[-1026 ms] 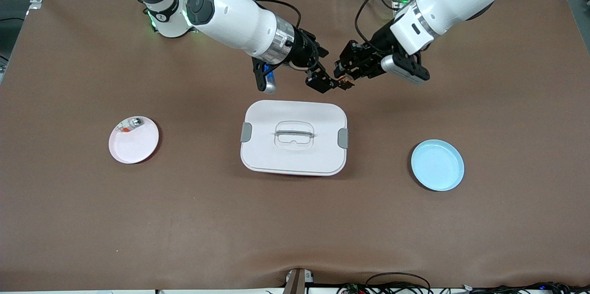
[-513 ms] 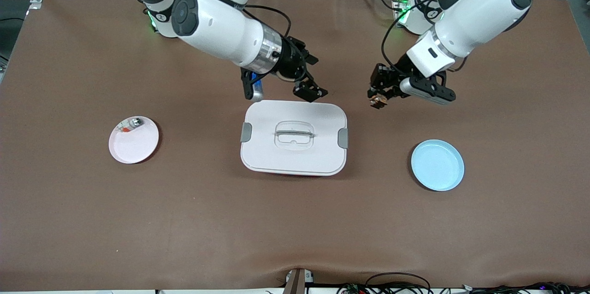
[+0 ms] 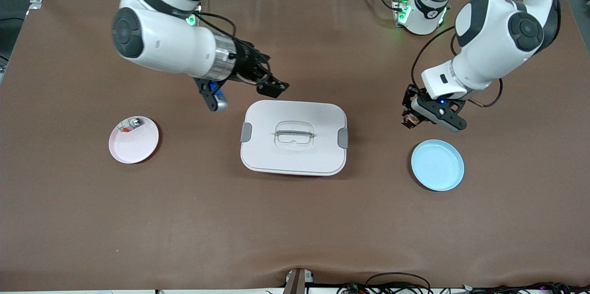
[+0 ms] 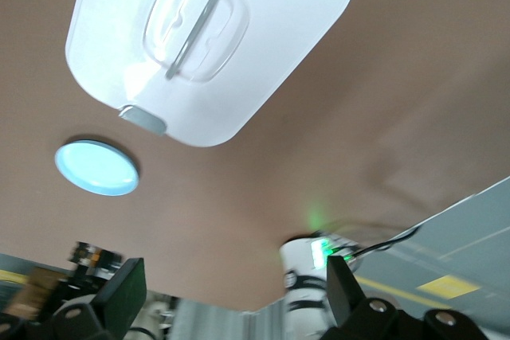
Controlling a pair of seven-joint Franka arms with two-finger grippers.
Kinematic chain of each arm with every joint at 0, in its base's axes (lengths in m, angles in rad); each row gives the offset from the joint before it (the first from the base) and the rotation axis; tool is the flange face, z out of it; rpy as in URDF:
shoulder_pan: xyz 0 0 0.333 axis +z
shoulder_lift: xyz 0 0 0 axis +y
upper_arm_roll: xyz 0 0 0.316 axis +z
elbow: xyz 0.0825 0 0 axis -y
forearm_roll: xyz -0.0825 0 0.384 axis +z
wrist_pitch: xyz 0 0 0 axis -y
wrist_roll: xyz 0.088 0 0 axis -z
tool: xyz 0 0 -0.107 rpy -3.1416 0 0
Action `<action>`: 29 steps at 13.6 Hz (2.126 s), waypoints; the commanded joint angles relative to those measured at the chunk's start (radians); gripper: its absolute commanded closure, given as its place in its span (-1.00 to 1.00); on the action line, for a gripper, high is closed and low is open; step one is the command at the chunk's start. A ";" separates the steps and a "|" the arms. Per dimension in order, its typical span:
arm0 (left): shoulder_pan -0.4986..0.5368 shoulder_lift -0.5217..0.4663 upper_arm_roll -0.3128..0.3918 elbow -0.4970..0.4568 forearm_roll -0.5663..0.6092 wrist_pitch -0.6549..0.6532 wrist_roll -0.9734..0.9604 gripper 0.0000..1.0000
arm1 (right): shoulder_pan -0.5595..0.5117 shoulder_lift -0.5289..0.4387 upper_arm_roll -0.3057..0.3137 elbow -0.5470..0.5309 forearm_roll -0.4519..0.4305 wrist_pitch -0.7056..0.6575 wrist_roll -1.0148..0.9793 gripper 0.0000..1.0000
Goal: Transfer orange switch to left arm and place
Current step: 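Open the right gripper and pull back while the left gripper carries the switch, then lower the orange switch onto the light-blue plate with the left gripper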
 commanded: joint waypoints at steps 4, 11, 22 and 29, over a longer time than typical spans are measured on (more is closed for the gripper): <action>0.062 0.149 -0.008 0.065 0.297 0.005 0.339 1.00 | -0.118 -0.184 0.007 -0.197 -0.151 -0.105 -0.461 -1.00; 0.189 0.343 -0.006 0.086 0.386 0.165 0.875 1.00 | -0.253 -0.256 0.007 -0.301 -0.396 -0.096 -0.975 -1.00; 0.241 0.505 -0.003 0.010 0.731 0.424 0.894 1.00 | -0.482 -0.267 0.007 -0.350 -0.525 -0.041 -1.341 -1.00; 0.265 0.555 -0.005 0.003 0.790 0.481 0.886 1.00 | -0.499 -0.456 0.007 -0.542 -0.541 0.062 -1.338 -1.00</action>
